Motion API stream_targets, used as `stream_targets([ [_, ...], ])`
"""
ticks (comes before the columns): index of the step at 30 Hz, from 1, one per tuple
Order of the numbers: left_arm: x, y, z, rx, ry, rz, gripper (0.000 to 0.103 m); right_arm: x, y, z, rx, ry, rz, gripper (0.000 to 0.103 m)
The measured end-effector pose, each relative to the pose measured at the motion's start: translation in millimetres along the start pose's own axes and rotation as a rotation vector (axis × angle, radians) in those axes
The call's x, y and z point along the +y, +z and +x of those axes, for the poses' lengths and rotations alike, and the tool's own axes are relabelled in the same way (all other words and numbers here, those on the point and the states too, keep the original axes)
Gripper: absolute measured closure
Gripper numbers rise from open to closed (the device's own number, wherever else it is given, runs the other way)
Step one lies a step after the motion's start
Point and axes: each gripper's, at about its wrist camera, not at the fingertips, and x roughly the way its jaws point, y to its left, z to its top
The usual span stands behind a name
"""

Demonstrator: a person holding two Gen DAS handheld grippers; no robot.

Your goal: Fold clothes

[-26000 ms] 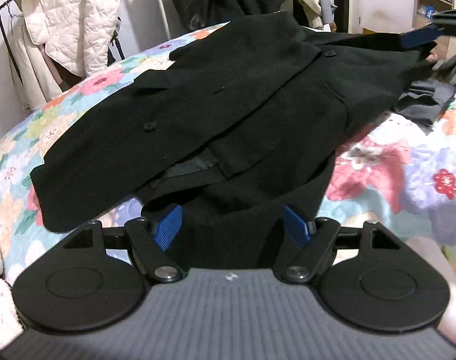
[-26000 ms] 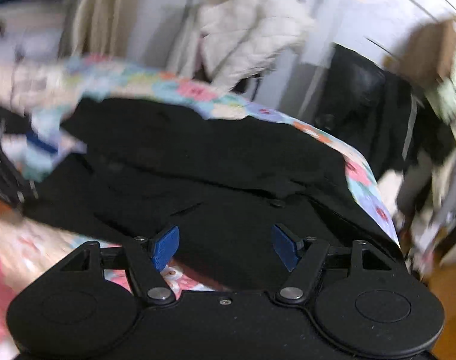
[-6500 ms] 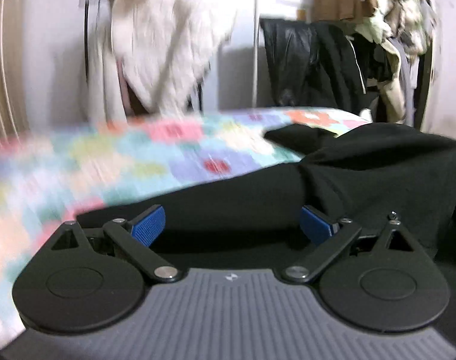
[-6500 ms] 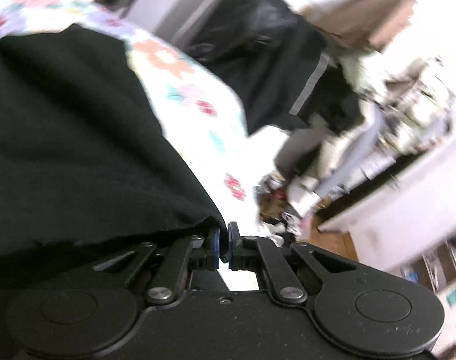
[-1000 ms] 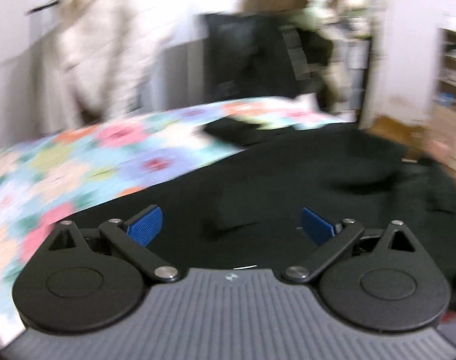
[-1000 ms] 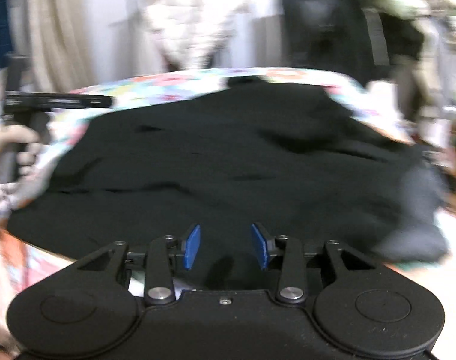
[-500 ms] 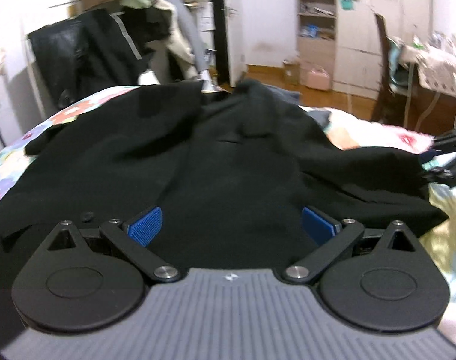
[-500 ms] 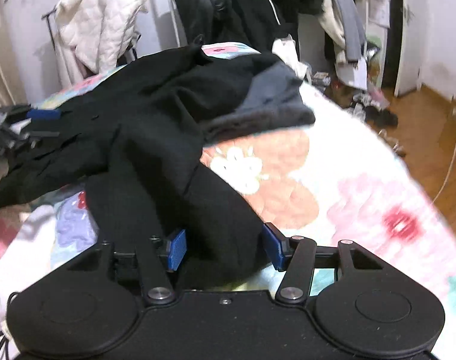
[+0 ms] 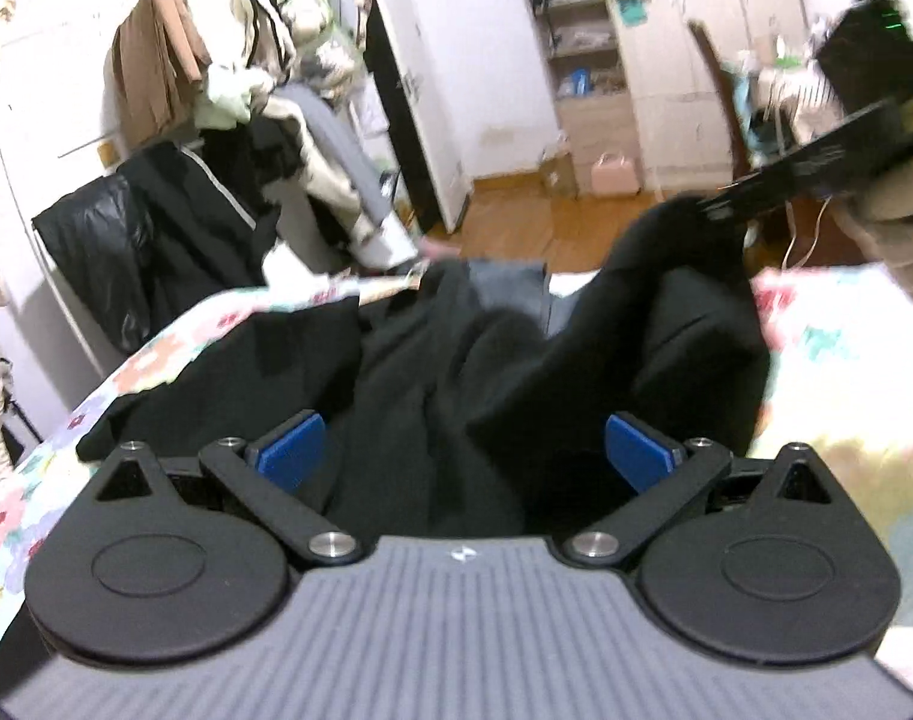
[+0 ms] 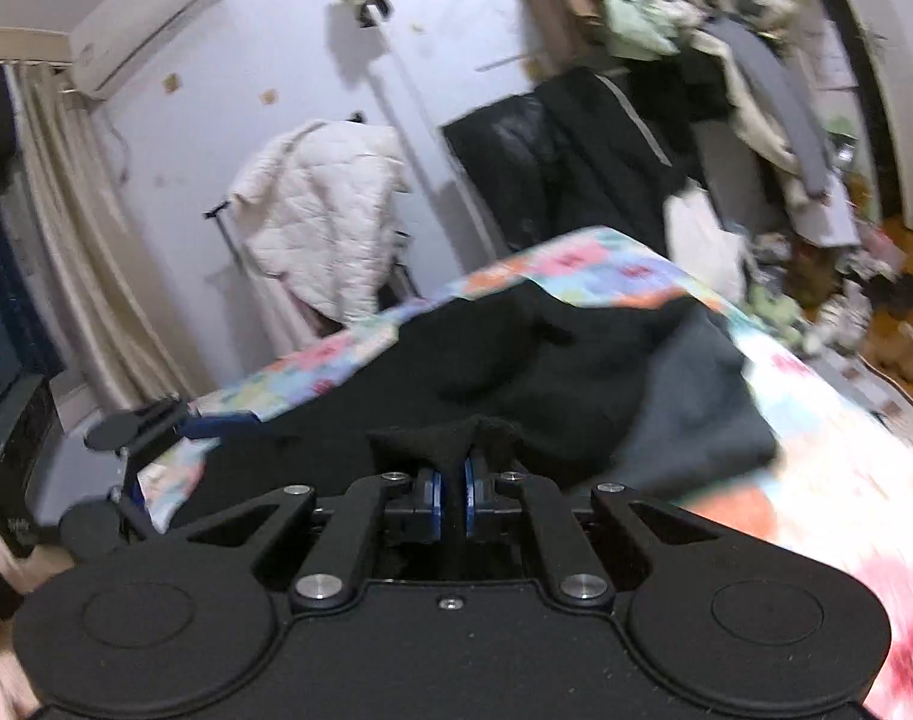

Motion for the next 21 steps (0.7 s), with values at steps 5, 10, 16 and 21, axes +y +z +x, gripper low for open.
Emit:
stream_targets([
  [5, -8.1, 3.4, -15.9, -0.048, -0.109, -0.043, 0.000, 34.3, 36.9, 40.1, 0.010, 0.090, 0.005, 0.094],
  [10, -9.7, 1.0, 9.2, -0.016, -0.138, -0.104, 0.000, 72.7, 58.6, 78.7, 0.036, 0.144, -0.062, 0.094],
  [16, 64.1, -8.1, 65.3, 0.054, -0.120, -0.562, 0.095, 76.1, 66.3, 104.6, 0.076, 0.108, -0.103, 0.093],
  [21, 109.1, -32.1, 77.1, 0.062, -0.009, -0.684, 0.096, 61.3, 43.6, 102.1, 0.114, 0.004, -0.129, 0.073],
])
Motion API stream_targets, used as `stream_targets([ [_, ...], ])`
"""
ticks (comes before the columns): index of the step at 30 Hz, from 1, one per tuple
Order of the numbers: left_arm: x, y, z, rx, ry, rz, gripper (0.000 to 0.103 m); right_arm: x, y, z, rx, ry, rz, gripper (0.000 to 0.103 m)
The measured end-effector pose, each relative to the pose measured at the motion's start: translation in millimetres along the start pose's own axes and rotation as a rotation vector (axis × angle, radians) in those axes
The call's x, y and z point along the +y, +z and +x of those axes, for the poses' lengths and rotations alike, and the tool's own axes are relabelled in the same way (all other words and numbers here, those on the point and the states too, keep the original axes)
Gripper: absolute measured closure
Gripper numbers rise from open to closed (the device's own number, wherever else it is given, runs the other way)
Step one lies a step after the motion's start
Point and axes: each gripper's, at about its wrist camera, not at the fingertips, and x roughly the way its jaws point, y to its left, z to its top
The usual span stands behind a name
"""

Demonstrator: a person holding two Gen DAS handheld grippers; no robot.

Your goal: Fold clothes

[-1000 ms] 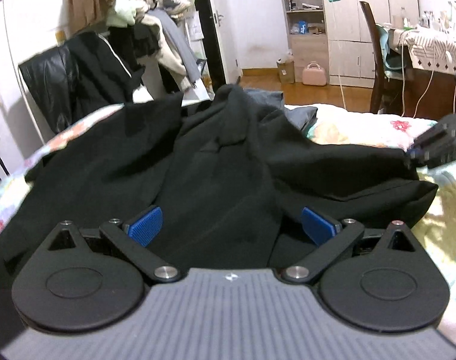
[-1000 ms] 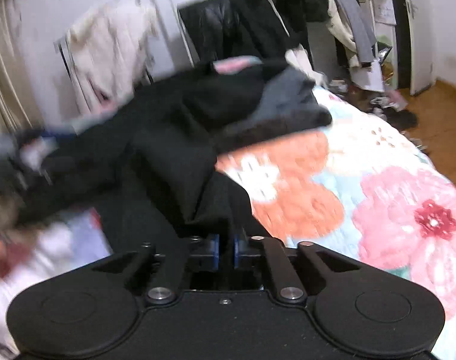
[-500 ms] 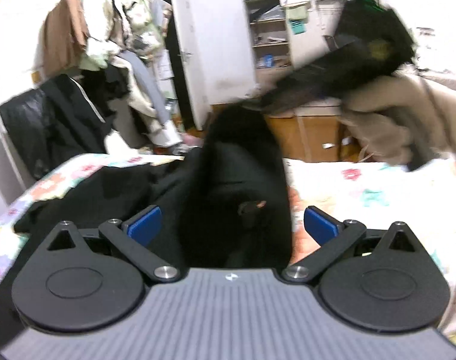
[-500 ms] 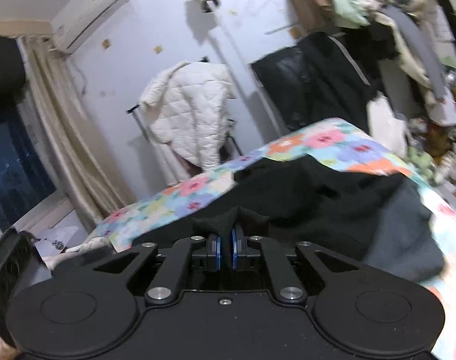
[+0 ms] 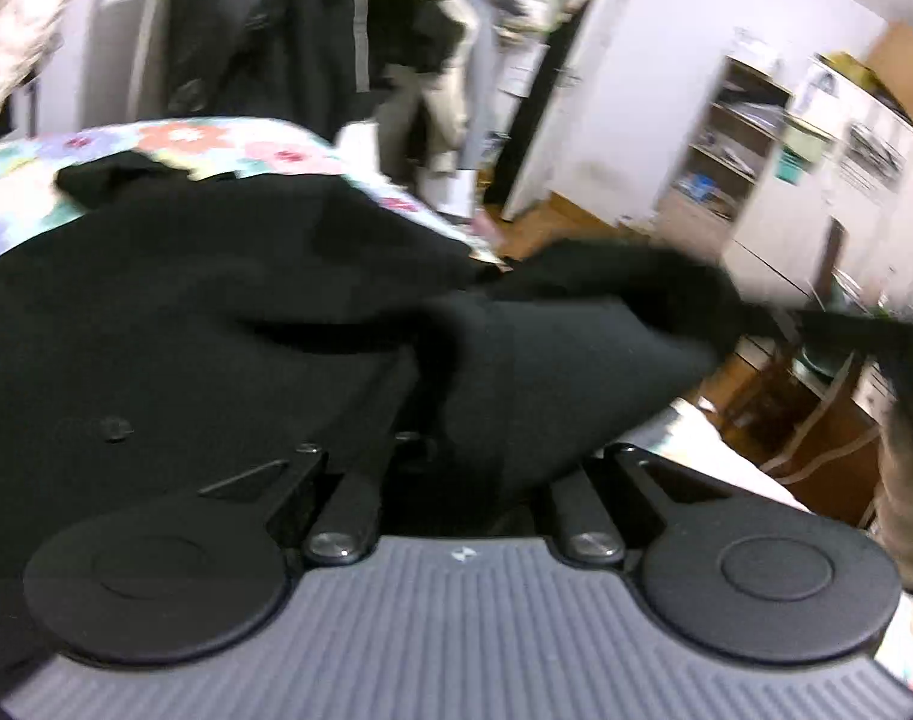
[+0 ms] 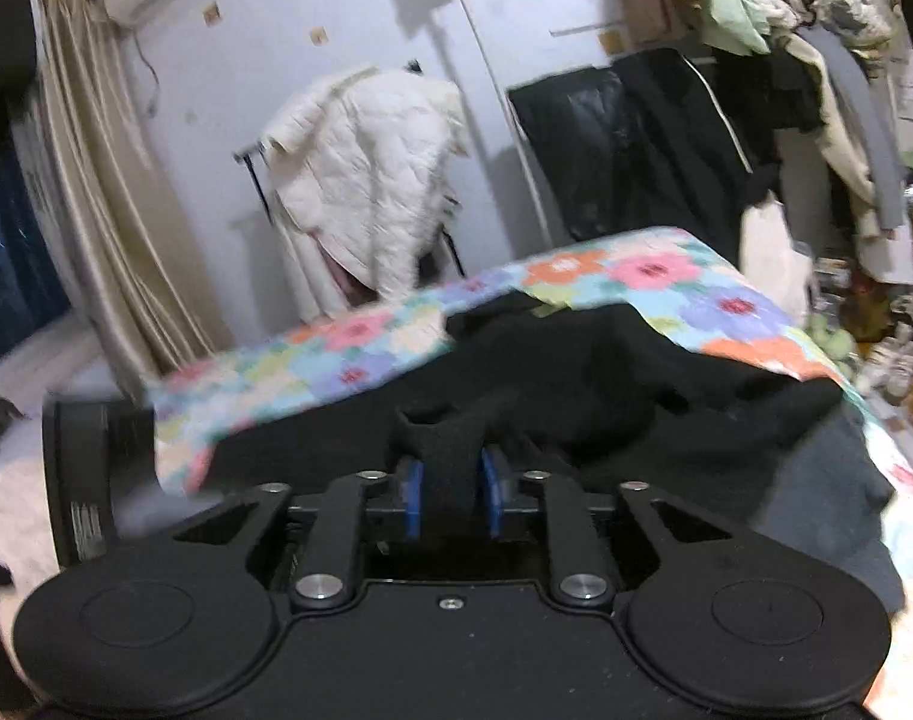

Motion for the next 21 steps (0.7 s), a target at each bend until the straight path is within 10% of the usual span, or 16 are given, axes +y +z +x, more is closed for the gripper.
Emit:
stream_targets([
  [10, 73.1, -17.6, 22.1, 0.045, 0.129, -0.063, 0.096, 2.1, -61.8, 40.8, 0.199, -0.134, -0.154, 0.044],
  [16, 106.4, -18.2, 33.6, 0.067, 0.066, -0.160, 0.092, -21.8, -62.2, 72.3, 0.172, -0.083, 0.030, 0.021],
  [21, 114.1, -10.8, 29.0, 0.047, 0.044, -0.125, 0.077, -51.0, -79.1, 105.1, 0.188, -0.100, 0.203, 0.022],
])
